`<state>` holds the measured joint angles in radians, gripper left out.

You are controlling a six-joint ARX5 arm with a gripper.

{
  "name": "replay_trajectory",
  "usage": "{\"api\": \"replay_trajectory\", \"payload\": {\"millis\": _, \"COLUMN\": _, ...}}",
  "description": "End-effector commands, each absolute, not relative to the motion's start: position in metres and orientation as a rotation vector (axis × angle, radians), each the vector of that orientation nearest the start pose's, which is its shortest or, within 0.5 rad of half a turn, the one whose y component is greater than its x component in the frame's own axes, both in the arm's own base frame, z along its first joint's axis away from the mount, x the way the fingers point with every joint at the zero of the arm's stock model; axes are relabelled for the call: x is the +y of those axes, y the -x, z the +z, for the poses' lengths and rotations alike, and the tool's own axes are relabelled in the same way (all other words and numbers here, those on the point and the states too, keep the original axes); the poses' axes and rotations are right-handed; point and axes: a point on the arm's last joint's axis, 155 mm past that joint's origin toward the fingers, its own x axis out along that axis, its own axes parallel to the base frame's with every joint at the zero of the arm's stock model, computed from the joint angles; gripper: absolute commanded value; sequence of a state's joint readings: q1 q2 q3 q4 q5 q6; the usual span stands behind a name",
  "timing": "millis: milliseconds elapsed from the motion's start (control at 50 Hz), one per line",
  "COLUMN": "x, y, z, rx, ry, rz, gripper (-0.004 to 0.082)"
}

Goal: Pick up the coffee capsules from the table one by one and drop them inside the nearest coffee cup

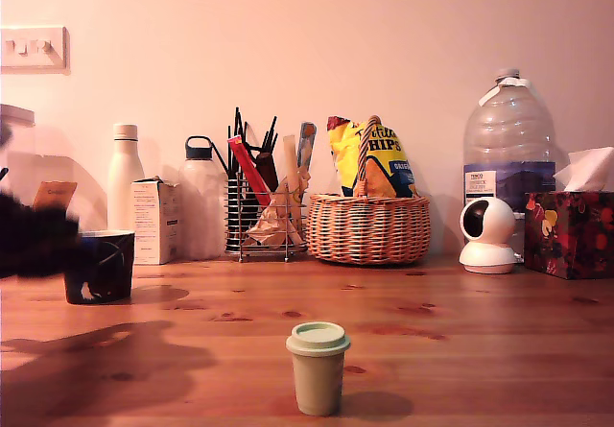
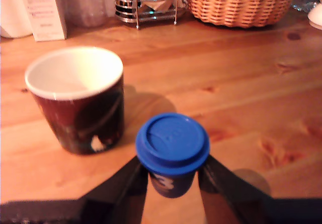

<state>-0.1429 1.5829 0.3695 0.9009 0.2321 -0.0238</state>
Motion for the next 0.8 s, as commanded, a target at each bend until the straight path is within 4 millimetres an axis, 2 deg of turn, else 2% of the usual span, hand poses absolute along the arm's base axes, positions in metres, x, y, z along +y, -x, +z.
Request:
{"api": "replay_trajectory", "payload": {"millis": 0, "x": -0.096, "y": -0.400, "z": 0.097, "rx": 0.298, "ry": 0.039, "rz": -0.357, "gripper": 0.0112}}
{"api": "replay_trajectory", "payload": {"millis": 300, "x": -0.094, "y": -0.434, "z": 0.123, "rx": 0.361, "ry": 0.044, "rz": -0.338, "gripper": 0.0112}}
{"api": "replay_trajectory", "payload": {"millis": 560, "x": -0.077, "y": -0.459, "z": 0.146, "rx": 0.444, "ry": 0.050, "rz": -0.279, "gripper": 0.0112}}
{"api": "replay_trajectory", "payload": {"millis": 780, "x": -0.063, "y": -0.467, "z": 0.145, "rx": 0.534, "ry": 0.064, "rz": -0.243, "gripper": 0.0112}}
